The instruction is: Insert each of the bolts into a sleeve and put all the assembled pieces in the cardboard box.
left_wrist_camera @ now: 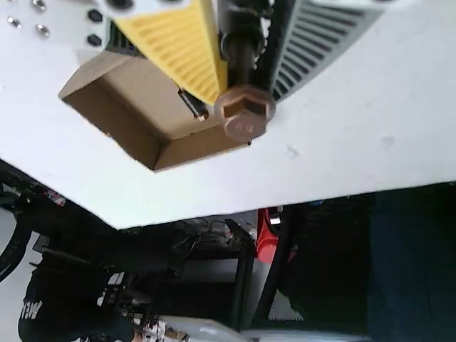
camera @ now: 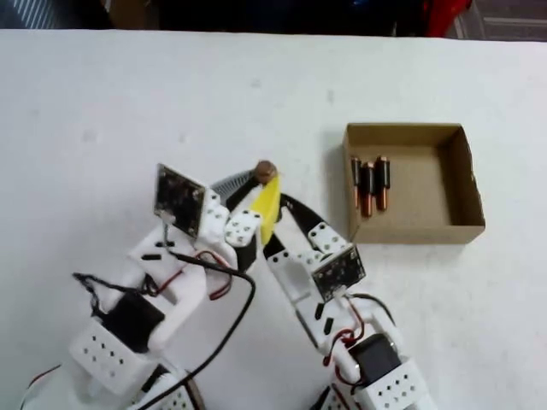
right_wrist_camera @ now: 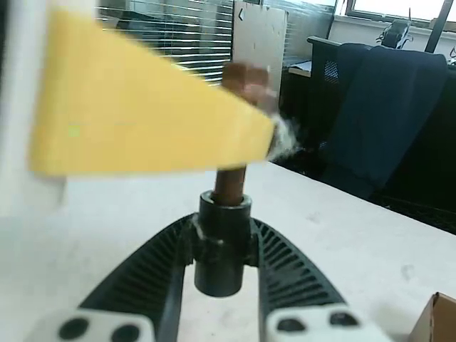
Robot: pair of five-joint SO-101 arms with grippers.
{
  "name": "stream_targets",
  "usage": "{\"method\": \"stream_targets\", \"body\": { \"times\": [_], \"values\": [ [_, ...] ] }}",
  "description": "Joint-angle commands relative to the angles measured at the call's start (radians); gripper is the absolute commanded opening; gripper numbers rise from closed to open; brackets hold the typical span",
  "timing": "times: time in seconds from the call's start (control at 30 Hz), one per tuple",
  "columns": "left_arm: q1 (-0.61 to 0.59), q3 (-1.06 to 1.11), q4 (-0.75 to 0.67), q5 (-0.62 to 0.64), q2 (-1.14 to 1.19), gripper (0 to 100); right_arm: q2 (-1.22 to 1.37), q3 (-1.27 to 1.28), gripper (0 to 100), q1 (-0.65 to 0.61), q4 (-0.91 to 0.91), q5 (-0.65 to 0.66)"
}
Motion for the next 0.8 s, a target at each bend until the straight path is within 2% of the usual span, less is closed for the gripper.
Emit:
{"method": "stream_targets", "body": {
  "times": [0.0,0.37,0.6,0.77],
  "values": [
    [0.008,0.017,-0.008,0.005,-0.019,2,-0.008,0.008,1.7,0.004,-0.024,0.012],
    [0.007,0.043,-0.009,-0.003,-0.019,3,-0.008,0.008,1.7,0.004,-0.024,0.012],
    [0.007,0.051,-0.005,0.003,-0.019,26,-0.008,0.008,1.7,0.004,-0.024,0.012],
    [0.007,0.051,-0.003,0.003,-0.019,36,-0.008,0.008,1.7,0.004,-0.024,0.012]
  ]
}}
